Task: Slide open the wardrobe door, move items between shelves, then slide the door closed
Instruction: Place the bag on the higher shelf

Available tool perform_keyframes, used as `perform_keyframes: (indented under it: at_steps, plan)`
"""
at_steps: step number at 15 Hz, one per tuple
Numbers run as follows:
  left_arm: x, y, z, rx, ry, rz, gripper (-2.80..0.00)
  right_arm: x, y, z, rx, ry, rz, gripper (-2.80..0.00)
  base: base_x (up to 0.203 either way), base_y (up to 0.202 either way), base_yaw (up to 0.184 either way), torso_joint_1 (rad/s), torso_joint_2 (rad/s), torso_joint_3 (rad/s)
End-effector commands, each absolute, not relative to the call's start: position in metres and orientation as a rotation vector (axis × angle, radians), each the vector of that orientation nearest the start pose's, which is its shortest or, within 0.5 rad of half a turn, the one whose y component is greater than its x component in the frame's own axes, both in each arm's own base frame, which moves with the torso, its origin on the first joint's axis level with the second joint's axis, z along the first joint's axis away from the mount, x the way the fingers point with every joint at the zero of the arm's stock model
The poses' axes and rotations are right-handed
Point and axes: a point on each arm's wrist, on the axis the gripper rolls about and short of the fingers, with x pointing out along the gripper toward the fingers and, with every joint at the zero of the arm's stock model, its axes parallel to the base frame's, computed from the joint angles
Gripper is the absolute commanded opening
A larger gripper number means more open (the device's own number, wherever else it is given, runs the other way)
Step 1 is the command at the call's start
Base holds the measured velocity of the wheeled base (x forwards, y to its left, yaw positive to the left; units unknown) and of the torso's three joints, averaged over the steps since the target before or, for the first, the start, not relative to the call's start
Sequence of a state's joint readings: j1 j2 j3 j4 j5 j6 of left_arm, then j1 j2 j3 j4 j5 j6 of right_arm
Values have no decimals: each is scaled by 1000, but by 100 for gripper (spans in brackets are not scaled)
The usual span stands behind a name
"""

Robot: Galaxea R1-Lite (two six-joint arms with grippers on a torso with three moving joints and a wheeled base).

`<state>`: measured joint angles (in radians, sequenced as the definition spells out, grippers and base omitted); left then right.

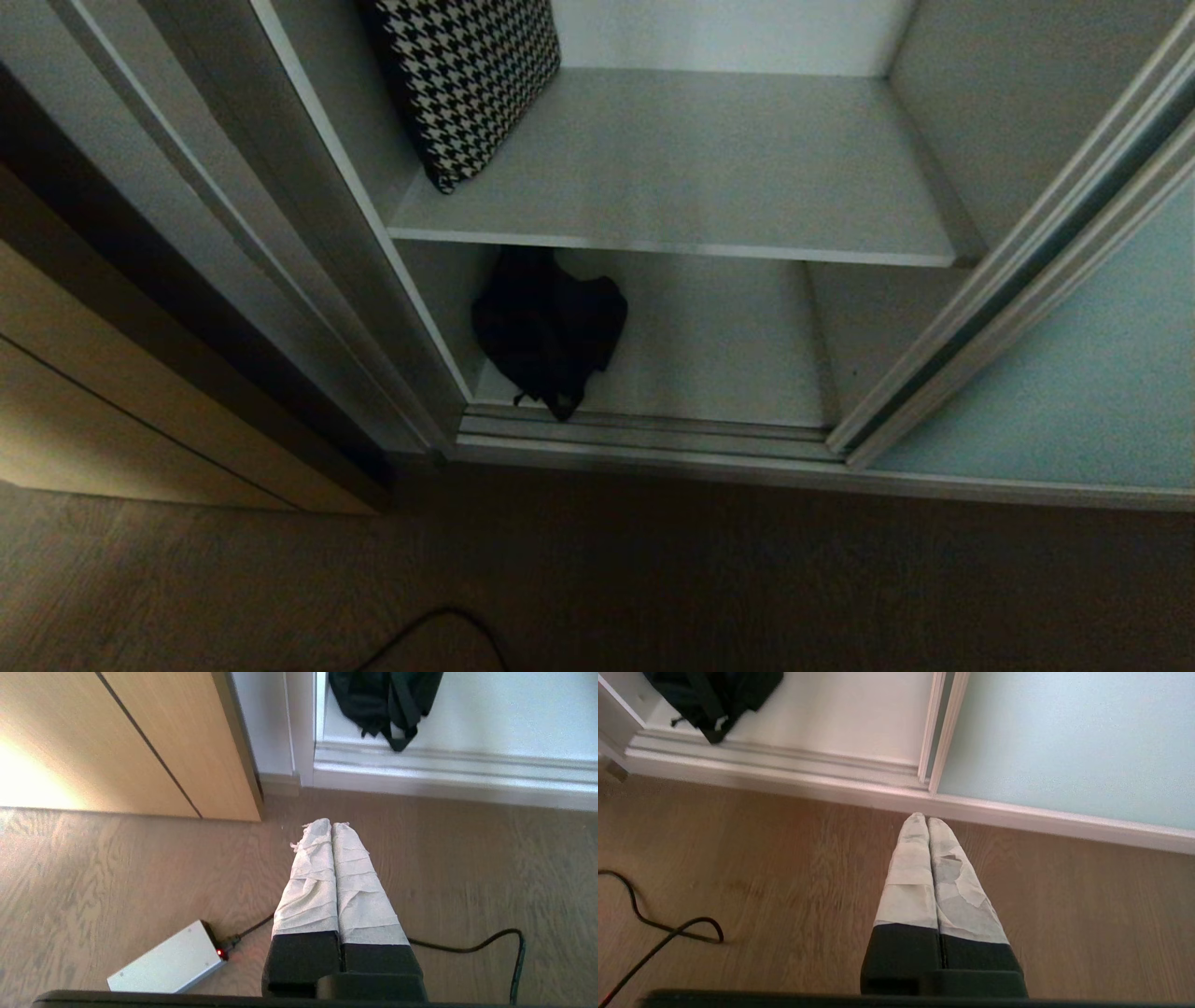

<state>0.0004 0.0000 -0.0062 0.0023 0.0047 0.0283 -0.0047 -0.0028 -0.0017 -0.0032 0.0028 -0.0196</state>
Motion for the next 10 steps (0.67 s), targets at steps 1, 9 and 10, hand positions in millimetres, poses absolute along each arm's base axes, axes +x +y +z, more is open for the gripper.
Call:
perform_keyframes:
  at_steps: [1,9,10]
  plan:
    - [-23,0,77,26,-5,5,-280,-23,0,76,-20,-6,-2,-280,0,0,0,-2,-2,-178]
    - [-23,0,77,29,-3,5,-280,-23,0,76,-20,-5,-2,-280,0,0,0,2,1,-198]
    - [-23,0,77,31,-3,6,-280,-23,0,76,-20,-6,-2,-280,0,0,0,3,3,-196]
